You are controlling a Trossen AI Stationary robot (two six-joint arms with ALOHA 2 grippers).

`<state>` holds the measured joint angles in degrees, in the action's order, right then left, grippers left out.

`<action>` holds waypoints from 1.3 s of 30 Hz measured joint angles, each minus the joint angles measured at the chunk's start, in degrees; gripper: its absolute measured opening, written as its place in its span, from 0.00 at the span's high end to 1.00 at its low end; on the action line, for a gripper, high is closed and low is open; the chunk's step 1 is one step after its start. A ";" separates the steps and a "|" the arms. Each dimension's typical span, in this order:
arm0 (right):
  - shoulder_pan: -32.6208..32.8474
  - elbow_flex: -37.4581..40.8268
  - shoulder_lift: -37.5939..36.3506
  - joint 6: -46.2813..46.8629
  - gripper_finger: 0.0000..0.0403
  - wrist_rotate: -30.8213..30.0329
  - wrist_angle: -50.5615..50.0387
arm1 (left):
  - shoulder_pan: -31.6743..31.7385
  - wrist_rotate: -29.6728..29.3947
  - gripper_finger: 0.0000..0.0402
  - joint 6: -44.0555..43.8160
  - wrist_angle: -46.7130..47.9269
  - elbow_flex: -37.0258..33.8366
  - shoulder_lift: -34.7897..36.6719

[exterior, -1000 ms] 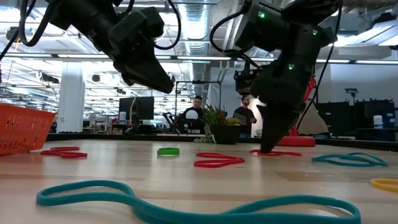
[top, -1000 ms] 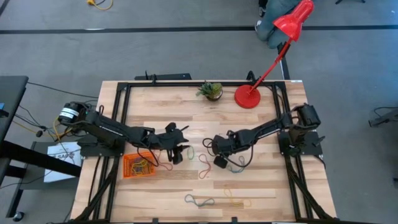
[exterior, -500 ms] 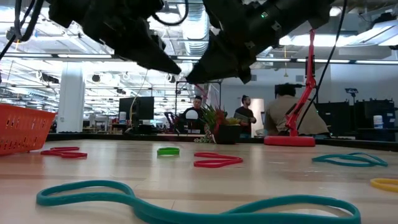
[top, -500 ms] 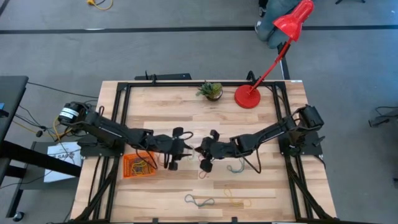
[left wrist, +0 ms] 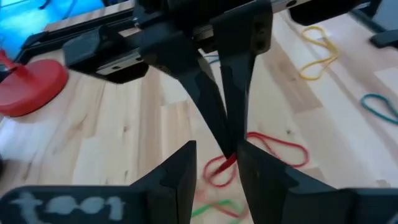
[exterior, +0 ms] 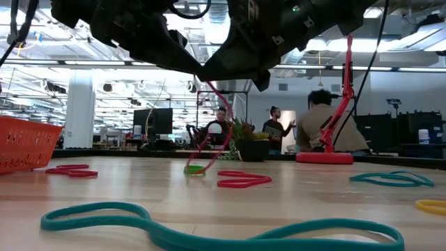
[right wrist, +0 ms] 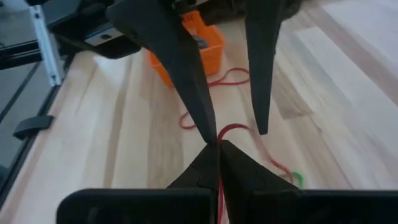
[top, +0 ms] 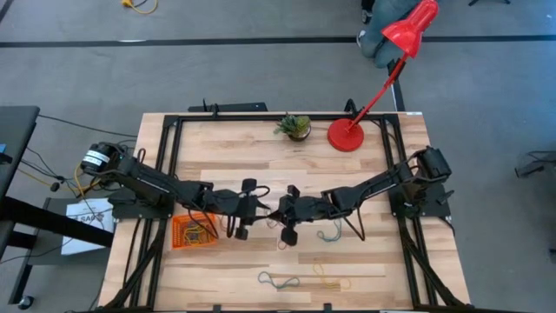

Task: Pick and place rubber bands into bin
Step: Put the red rubber band into the orange basket

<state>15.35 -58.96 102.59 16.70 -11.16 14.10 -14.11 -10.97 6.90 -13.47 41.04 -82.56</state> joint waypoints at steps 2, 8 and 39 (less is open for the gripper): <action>0.06 0.00 0.04 -0.22 1.00 -0.01 0.59 | 0.00 1.62 0.73 0.02 -0.10 0.04 0.04; -0.02 0.00 0.04 -0.24 1.00 -0.02 0.72 | -0.04 2.83 0.73 0.02 0.10 0.07 0.04; 0.37 -0.24 -0.15 -0.71 0.99 -0.75 2.55 | -1.70 -1.50 0.92 -1.63 5.81 0.00 -0.20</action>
<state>15.73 -59.20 102.43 15.99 -11.91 16.65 -15.81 -12.47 5.27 -7.67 41.04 -82.76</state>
